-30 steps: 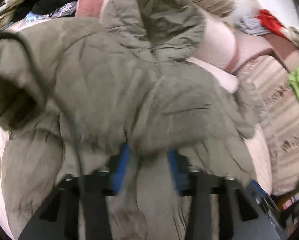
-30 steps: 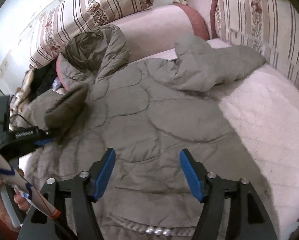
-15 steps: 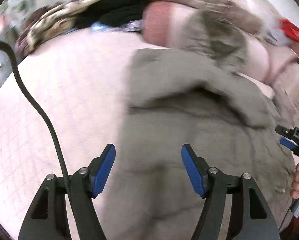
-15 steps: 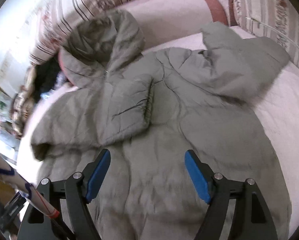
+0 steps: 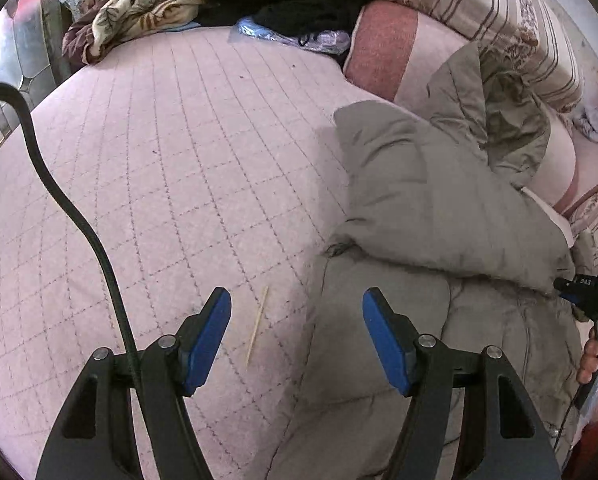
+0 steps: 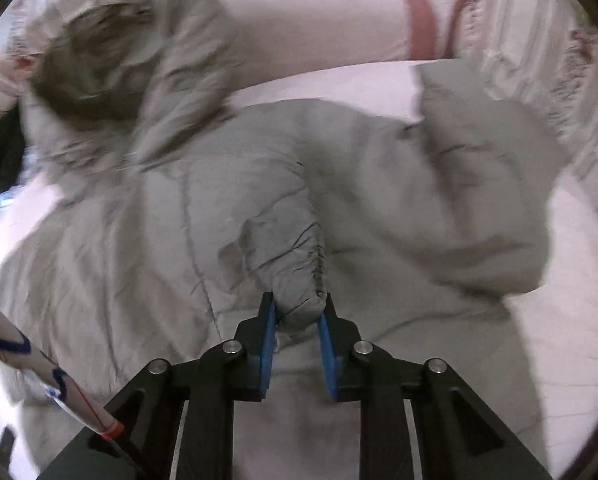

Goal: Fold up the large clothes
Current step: 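Close the right tool on the other sleeve cuff, then carry the sleeve across the jacket body with the right tool, then open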

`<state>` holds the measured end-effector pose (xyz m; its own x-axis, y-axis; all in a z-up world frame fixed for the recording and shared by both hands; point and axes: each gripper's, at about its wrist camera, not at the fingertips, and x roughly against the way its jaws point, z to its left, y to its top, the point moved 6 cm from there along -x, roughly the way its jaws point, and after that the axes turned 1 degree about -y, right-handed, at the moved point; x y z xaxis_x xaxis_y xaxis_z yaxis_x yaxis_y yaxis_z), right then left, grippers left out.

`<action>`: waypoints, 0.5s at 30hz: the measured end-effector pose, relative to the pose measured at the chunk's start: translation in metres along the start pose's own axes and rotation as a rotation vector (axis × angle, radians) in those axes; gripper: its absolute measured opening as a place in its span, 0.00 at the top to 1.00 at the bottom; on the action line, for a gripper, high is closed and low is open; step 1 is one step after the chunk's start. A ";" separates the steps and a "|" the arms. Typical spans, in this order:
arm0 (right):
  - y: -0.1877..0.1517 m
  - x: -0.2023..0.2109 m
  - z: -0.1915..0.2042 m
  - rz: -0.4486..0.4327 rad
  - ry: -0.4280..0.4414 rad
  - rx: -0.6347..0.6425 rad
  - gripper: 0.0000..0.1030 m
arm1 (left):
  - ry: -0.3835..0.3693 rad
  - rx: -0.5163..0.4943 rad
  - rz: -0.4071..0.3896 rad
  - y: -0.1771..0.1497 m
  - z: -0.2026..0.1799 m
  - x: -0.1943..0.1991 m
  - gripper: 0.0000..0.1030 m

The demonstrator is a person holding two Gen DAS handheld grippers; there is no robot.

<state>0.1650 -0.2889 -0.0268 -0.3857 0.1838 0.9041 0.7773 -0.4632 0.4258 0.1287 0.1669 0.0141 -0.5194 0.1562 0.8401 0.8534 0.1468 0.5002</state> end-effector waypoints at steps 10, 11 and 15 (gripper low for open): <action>-0.012 0.006 -0.039 0.007 0.068 -0.076 0.57 | 0.048 -0.052 0.000 -0.016 -0.014 -0.009 0.35; -0.014 0.012 -0.046 0.001 0.085 -0.085 0.57 | 0.056 -0.057 -0.015 -0.017 -0.014 -0.004 0.35; -0.028 0.048 -0.099 -0.043 0.131 -0.127 0.57 | 0.011 -0.048 -0.033 -0.027 -0.016 0.018 0.35</action>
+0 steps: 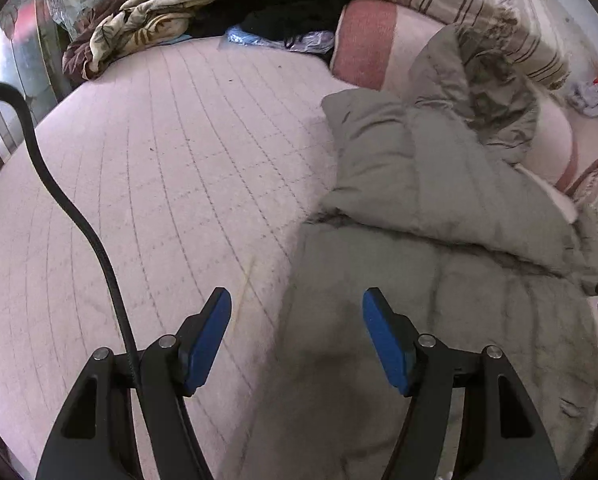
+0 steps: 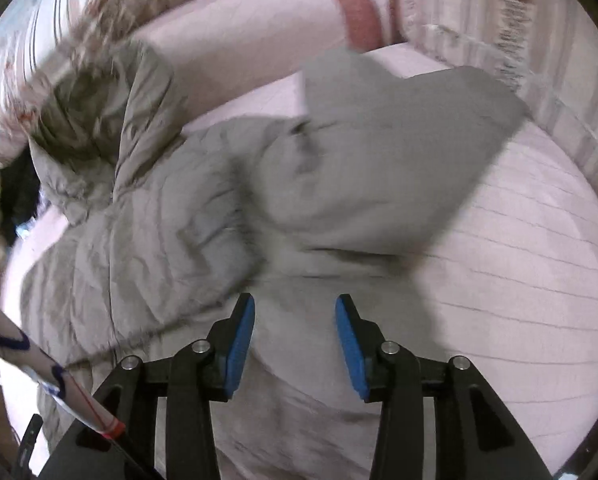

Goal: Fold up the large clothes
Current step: 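Carry the sleeve across the jacket body with the right tool, then open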

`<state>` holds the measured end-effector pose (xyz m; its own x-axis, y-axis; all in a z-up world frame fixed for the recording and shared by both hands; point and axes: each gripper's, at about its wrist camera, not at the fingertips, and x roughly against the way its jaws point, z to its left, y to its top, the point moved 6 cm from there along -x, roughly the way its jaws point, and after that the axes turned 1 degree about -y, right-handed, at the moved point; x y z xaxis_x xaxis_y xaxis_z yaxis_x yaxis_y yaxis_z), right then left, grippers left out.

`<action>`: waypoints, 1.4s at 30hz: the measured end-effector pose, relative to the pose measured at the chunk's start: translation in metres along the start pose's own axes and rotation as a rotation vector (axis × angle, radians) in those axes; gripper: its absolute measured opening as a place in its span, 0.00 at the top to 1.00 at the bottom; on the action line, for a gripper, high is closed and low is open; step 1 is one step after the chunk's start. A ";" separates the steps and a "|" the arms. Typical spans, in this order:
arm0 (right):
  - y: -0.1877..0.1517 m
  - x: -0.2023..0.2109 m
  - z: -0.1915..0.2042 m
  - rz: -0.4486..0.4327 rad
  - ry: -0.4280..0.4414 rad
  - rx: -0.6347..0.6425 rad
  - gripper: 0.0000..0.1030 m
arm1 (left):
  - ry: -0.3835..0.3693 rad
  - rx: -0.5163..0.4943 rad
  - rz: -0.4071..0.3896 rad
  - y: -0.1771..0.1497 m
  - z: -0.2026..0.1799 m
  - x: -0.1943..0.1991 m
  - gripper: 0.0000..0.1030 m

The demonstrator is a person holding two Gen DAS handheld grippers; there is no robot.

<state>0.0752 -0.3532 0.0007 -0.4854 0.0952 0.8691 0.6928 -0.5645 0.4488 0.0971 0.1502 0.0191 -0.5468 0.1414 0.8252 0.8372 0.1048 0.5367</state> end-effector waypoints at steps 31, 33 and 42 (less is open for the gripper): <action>0.164 -0.097 -0.240 -0.073 -0.096 -0.484 0.91 | -0.377 0.076 0.082 -0.014 -0.060 -0.019 0.34; 0.173 -0.082 -0.236 -0.099 -0.114 -0.459 0.94 | -0.370 0.067 0.078 -0.014 -0.060 -0.017 0.34; 0.200 0.050 -0.147 -0.284 -0.061 -0.222 0.99 | -0.319 0.042 0.015 -0.009 -0.051 0.007 0.34</action>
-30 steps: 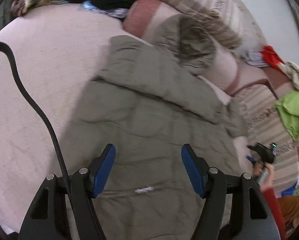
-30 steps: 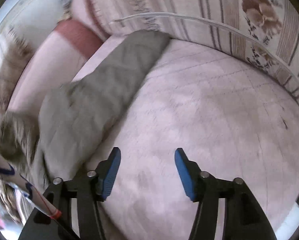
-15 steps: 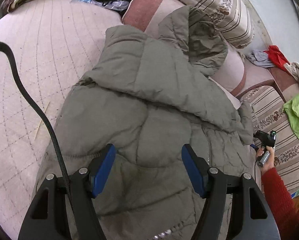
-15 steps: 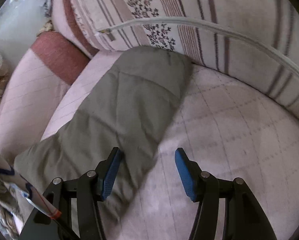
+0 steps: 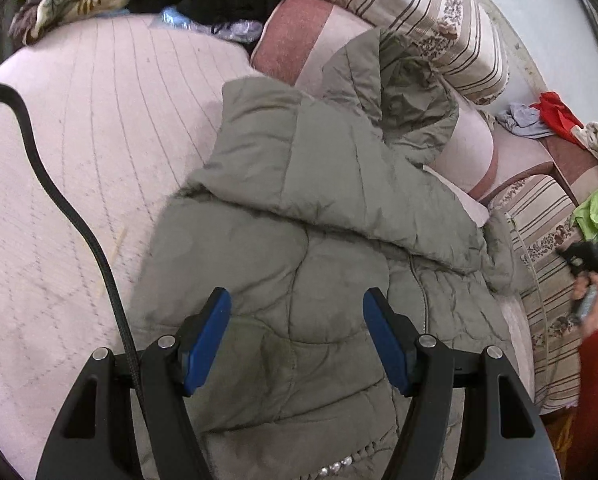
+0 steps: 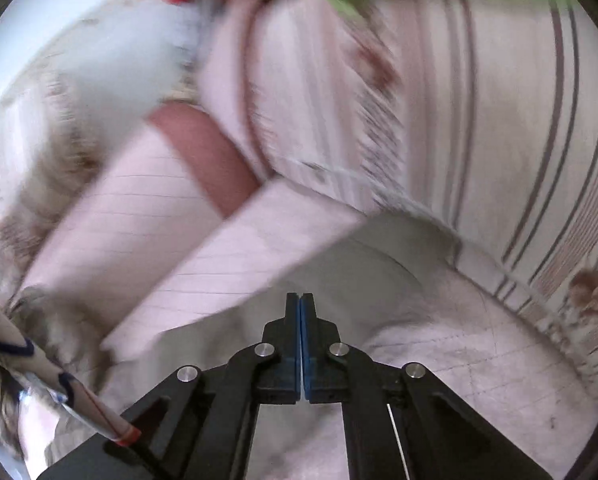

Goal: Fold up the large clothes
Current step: 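Carry the sleeve across the jacket body with the right tool, then open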

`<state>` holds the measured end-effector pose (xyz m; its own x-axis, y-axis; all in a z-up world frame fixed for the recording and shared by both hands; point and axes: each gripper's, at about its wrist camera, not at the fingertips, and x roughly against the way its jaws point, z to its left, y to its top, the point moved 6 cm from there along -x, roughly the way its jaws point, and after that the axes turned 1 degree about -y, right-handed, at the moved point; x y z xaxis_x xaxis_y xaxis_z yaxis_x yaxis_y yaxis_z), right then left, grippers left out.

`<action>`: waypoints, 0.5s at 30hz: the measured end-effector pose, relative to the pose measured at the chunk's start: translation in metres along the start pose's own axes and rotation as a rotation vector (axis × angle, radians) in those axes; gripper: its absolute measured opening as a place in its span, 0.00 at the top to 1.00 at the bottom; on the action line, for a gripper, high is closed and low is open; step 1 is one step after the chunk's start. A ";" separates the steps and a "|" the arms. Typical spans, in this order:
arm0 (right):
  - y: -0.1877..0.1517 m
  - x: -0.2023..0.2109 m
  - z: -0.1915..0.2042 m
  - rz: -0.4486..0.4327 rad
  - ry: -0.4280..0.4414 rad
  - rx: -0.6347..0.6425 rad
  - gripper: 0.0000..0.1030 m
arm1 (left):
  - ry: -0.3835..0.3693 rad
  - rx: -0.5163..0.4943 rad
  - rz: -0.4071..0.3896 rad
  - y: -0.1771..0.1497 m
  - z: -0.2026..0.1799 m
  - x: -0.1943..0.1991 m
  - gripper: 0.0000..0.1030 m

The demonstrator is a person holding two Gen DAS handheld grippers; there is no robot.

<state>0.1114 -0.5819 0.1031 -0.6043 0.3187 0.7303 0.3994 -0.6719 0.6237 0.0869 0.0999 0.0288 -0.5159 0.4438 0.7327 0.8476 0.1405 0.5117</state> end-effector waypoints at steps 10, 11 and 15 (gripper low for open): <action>-0.050 0.049 0.065 0.059 0.094 0.117 0.59 | 0.066 -0.055 -0.096 0.008 -0.003 0.030 0.34; -0.055 0.046 0.052 0.062 0.077 0.088 0.54 | 0.070 -0.060 -0.100 0.008 -0.003 0.031 0.34; -0.081 0.013 -0.017 0.123 0.005 -0.045 0.50 | 0.067 -0.066 -0.073 0.005 -0.001 0.027 0.34</action>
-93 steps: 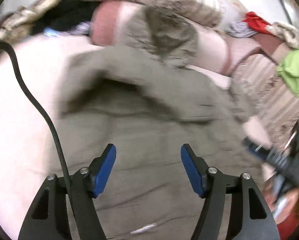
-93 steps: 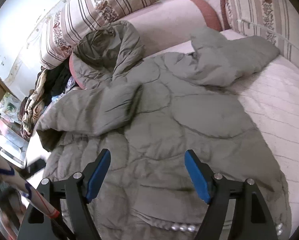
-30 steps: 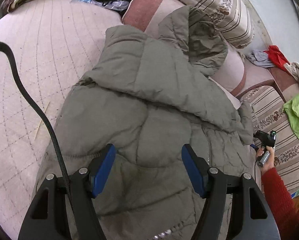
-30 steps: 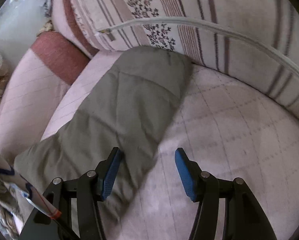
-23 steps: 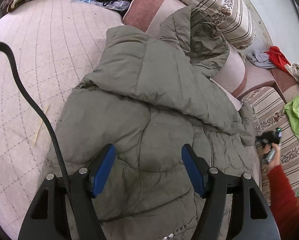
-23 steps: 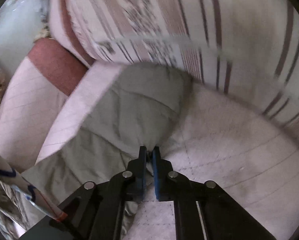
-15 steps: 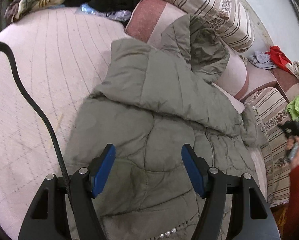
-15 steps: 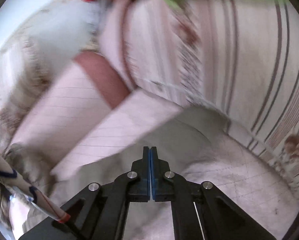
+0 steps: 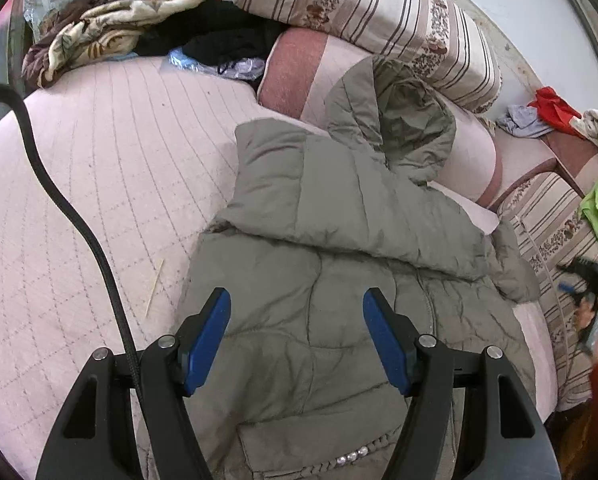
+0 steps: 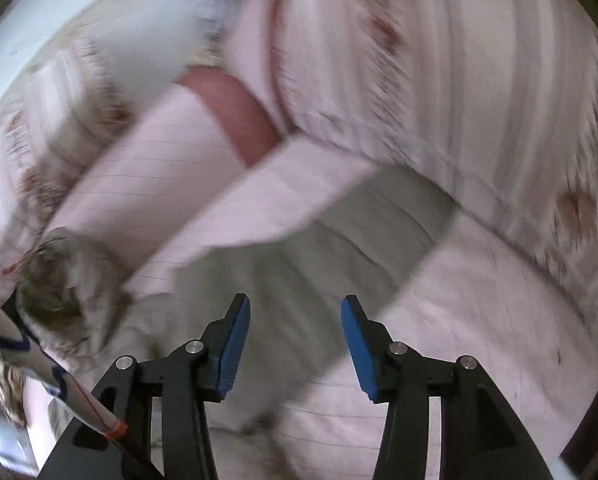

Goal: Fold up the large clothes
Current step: 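Carry the sleeve across the jacket body with the right tool, then open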

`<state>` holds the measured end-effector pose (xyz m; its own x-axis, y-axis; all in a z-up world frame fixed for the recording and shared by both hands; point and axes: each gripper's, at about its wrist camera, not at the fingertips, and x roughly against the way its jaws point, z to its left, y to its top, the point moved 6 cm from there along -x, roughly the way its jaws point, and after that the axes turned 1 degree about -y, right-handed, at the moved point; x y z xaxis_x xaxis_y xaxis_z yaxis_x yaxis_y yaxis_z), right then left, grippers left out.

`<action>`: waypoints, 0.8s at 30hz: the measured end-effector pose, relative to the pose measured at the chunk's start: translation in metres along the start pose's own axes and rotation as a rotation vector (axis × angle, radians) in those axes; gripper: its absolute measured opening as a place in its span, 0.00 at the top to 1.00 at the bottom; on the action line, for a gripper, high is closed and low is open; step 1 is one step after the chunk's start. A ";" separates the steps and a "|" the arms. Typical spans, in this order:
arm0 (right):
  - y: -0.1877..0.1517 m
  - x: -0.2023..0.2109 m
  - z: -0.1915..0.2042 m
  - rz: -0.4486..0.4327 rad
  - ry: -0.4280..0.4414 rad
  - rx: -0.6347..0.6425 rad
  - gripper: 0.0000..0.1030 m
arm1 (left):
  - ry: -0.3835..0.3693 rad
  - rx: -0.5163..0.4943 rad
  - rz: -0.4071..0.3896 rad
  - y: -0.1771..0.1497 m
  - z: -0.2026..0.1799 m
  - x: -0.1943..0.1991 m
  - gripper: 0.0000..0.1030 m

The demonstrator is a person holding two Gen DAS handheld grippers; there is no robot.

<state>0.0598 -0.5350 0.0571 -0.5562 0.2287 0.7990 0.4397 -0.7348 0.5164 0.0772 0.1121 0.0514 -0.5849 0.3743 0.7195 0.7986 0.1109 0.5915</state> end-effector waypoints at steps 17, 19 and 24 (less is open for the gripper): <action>0.032 -0.131 -0.115 0.038 0.001 -0.327 0.69 | 0.027 -0.028 0.085 -0.009 -0.011 -0.060 0.33; 0.036 -0.129 -0.108 0.045 -0.005 -0.305 0.90 | 0.032 -0.040 0.084 -0.009 -0.013 -0.060 0.33; 0.053 -0.082 -0.077 -0.025 -0.022 -0.189 0.93 | 0.011 -0.028 0.086 -0.008 -0.013 -0.052 0.33</action>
<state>0.0743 -0.6414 -0.0049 -0.5490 0.2602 0.7943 0.2848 -0.8352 0.4705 0.0994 0.0798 0.0139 -0.5159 0.3715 0.7719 0.8417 0.0527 0.5373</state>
